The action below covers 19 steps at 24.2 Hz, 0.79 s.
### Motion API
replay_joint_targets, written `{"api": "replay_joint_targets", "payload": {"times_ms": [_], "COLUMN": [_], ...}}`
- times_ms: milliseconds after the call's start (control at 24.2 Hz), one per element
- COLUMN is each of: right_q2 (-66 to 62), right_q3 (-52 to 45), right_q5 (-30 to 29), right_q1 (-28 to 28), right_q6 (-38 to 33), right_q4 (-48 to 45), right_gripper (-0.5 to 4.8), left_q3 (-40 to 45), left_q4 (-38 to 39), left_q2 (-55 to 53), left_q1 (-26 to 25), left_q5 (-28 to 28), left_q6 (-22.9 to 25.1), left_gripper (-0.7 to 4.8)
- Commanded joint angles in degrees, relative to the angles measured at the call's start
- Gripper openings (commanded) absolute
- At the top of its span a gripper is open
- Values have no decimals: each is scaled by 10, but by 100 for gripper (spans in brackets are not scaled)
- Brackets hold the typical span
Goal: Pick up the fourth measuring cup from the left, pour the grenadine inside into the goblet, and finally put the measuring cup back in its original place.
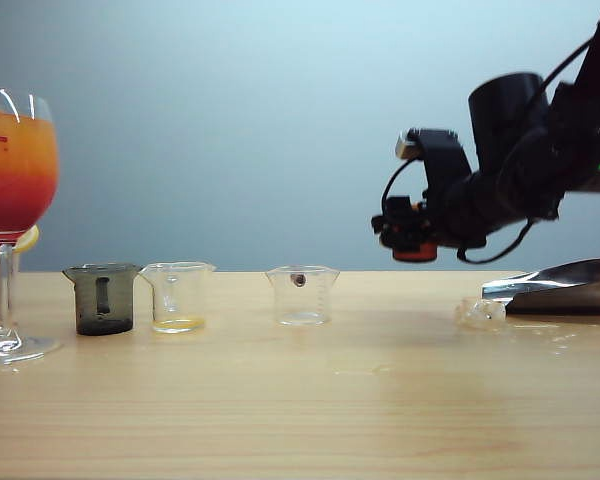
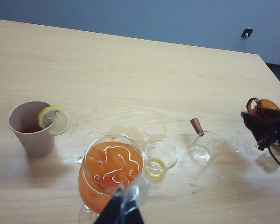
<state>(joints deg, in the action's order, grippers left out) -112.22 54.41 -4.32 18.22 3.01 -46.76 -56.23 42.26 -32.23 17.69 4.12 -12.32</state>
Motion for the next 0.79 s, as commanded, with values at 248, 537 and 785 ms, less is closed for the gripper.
{"api": "replay_joint_targets", "payload": {"times_ms": [248,537,785], "right_q2": [-62,-78,-78], "right_q3": [2,2,3], "right_q5": [-3,-3,-4], "right_q1": [-2,-2,-2], "right_q6": [-35,-45,-45], "right_q4": [-64,-72,-66], "right_gripper": [13,100,236], "left_q3": [-1,-1,-1], "left_q4": [-8,-8,-8], "left_q2": [0,0,-6], "left_q1": [0,0,0], "left_q5": [-1,0,-1], "left_q6": [-1,-1,-1], "left_gripper": [-5,-5,-5]}}
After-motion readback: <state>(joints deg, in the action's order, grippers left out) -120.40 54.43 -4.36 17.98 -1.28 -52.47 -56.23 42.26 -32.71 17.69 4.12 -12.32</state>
